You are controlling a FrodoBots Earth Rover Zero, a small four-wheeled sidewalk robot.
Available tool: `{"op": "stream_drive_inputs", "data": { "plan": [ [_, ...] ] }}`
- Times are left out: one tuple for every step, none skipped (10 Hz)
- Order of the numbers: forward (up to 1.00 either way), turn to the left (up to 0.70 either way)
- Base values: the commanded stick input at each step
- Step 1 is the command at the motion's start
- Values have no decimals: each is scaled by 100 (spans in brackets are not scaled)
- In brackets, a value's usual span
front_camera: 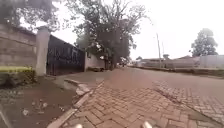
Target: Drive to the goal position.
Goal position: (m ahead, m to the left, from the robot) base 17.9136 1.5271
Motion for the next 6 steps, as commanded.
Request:
{"op": "stream_drive_inputs", "data": {
  "plan": [
    [70,-29],
    [70,-35],
    [70,-35],
    [70,0],
    [70,0],
    [70,3]
  ]
}}
